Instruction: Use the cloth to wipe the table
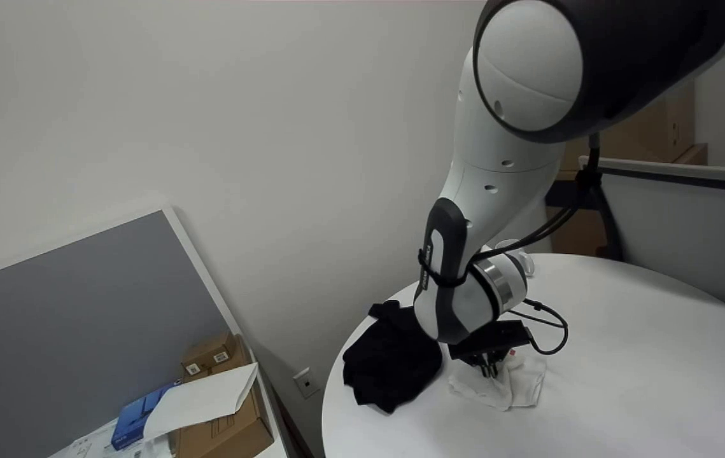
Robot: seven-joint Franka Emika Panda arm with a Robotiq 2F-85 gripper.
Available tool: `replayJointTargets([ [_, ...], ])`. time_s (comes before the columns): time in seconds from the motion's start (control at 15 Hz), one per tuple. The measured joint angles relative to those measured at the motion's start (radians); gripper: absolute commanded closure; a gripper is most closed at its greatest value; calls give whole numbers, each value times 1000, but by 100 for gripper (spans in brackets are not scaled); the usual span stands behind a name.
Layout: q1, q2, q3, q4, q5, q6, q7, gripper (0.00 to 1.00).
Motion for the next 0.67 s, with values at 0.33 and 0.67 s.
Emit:
replayJointTargets([
  [0.33, -109, 14, -24, 30, 6, -31, -5, 99],
  [0.67, -247, 14, -28, 33, 16, -51, -21, 99],
])
